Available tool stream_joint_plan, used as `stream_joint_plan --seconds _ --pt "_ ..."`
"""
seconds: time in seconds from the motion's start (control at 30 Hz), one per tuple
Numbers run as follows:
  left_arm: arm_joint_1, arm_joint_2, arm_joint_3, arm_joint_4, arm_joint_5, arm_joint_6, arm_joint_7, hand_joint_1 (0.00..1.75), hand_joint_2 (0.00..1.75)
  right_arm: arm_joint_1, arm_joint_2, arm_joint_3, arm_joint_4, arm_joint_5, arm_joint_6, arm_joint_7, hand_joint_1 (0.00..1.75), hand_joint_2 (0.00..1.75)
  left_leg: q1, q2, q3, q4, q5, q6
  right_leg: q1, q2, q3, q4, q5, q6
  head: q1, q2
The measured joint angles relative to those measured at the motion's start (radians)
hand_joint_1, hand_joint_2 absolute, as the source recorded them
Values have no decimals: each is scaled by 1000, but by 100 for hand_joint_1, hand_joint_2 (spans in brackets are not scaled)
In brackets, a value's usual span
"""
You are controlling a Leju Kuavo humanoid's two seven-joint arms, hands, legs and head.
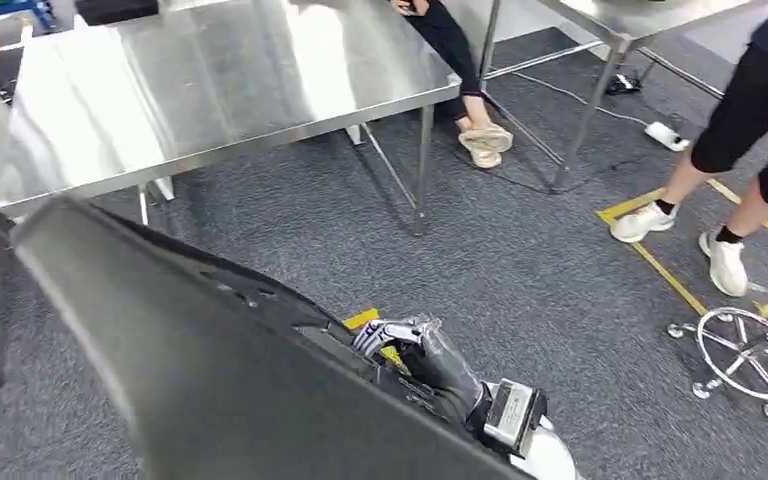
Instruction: Take the parts from the cabinet and place them on the table.
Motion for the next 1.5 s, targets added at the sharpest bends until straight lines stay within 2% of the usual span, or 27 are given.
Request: stream_joint_plan --seconds 0.03,0.07,0.1,0.13,0.17,0.27,0.3,0.33,0.37,0.4,0.43,0.47,0.5,0.53,0.6,0.63,0.67,0.7,0.73,0.77,0.83,0.87,0.97,1.07,1.1,1.43,1.5 --pt "0 1 0 0 0 0 0 0 175 0 0 0 2 0 0 0 171 175 3 6 32 -57 34 -2 0 -13 2 0 -2 0 -2 0" --pt "0 2 0 0 0 0 0 0 175 0 0 0 3 0 -1 0 171 175 4 20 79 -140 72 -1 -1 -25 4 0 -4 3 -1 0" --pt "-1 4 0 0 0 0 -2 0 175 -1 0 0 3 0 -2 0 171 175 4 49 131 -226 104 1 0 -36 8 1 -7 8 -1 0" --pt "-4 4 0 0 0 0 -4 0 175 -3 0 0 3 0 -2 0 171 175 -4 99 162 -281 97 5 8 -46 11 1 -12 15 -1 0" --pt "-6 5 0 0 0 -1 -6 0 175 -6 0 1 3 -1 -3 -1 171 175 -6 81 160 -282 102 14 17 -56 12 3 -16 22 3 0" --pt "-1 5 0 0 0 -3 -9 0 175 -9 2 4 3 -1 -3 -1 171 175 -15 42 154 -284 101 30 15 -92 24 -3 -20 38 6 0" --pt "1 5 0 0 0 -4 -10 0 175 -11 2 4 3 -1 -5 -1 171 175 -2 31 163 -293 109 41 14 -70 18 3 -27 47 6 0" --pt "-1 4 0 0 2 -4 -10 0 175 -12 2 5 3 0 -6 0 171 175 -4 20 163 -294 110 44 8 -2 11 30 -43 47 10 0" --pt "-3 6 0 0 2 -3 -10 0 175 -11 2 5 3 0 -12 0 171 175 -3 12 162 -294 112 51 5 33 -18 94 -76 40 10 0" --pt "-7 8 0 0 2 -3 -10 0 175 -9 0 4 4 2 -21 8 171 175 -3 3 161 -294 112 55 3 47 -60 180 -110 34 14 0" --pt "-7 8 0 0 2 -3 -10 0 175 -7 0 4 7 3 -26 14 171 175 -3 -9 160 -293 112 55 3 53 -101 259 -136 34 14 0" --pt "-5 9 0 0 2 -6 -9 0 175 -6 -2 4 11 3 -32 19 171 175 -4 -20 160 -293 112 55 2 56 -134 314 -145 40 13 0" --pt "-4 9 0 0 2 -10 -9 0 175 -5 -2 4 14 2 -35 21 171 175 -4 -27 160 -293 111 55 2 56 -138 310 -135 47 13 0" --pt "-3 9 0 0 2 -16 -9 0 175 -5 -3 3 17 2 -36 22 171 175 -4 -34 162 -292 111 54 1 56 -121 264 -108 58 14 0" --pt "-3 8 0 0 1 -18 -9 0 175 -5 -3 3 19 1 -37 24 171 175 -1 -46 166 -291 109 50 -5 57 -42 85 -27 80 14 0" --pt "-3 10 0 0 1 -18 -9 0 175 -6 -3 3 20 1 -37 24 171 175 -2 -50 165 -290 107 44 -9 64 -14 12 -7 81 17 0" --pt "-3 10 0 0 1 -18 -9 0 175 -6 -2 3 21 0 -37 24 171 175 -9 -54 163 -287 104 36 -2 66 -10 9 -2 66 15 0" --pt "-3 11 0 0 1 -18 -9 0 175 -6 -3 3 22 0 -37 25 171 175 -9 -53 161 -289 107 31 -3 66 -10 10 0 56 14 0" --pt "-1 13 0 0 1 -18 -9 0 175 -6 -2 3 22 0 -37 25 171 175 -8 -52 160 -285 103 47 -7 66 -11 8 3 53 15 0" --pt "0 14 0 0 1 -18 -9 0 175 -6 -2 3 23 0 -37 25 171 175 -8 -52 160 -286 107 57 -5 67 -11 7 3 53 14 0" --pt "-1 14 0 0 1 -18 -9 0 175 -6 -2 3 23 0 -37 25 171 175 -7 -51 165 -292 107 56 -2 67 -10 7 3 51 14 0" --pt "-1 13 0 0 0 -18 -9 0 175 -6 -2 3 24 0 -37 25 171 175 -7 -51 166 -294 108 55 0 67 -10 7 3 46 14 0" --pt "-1 13 0 0 0 -18 -9 0 175 -6 -2 3 26 0 -37 25 171 175 -6 -51 168 -299 111 50 2 67 -10 8 3 45 14 0" --pt "-1 13 0 0 0 -18 -9 0 175 -6 -2 3 27 0 -37 25 171 175 -3 -51 169 -301 111 27 4 67 -11 9 2 43 14 0" --pt "-1 13 0 0 0 -18 -9 0 175 -6 -2 3 27 0 -37 25 171 175 -3 -51 169 -302 111 25 5 67 -11 9 2 43 14 0" --pt "-1 14 0 1 -2 -67 15 0 175 -8 -2 3 28 10 -45 31 171 175 -9 -49 167 -300 111 22 0 67 -11 9 2 43 15 0" --pt "-1 15 0 1 -12 -47 25 0 175 -8 -2 3 28 13 -45 32 171 175 -12 -48 164 -293 107 27 -5 67 -10 7 2 45 14 0"
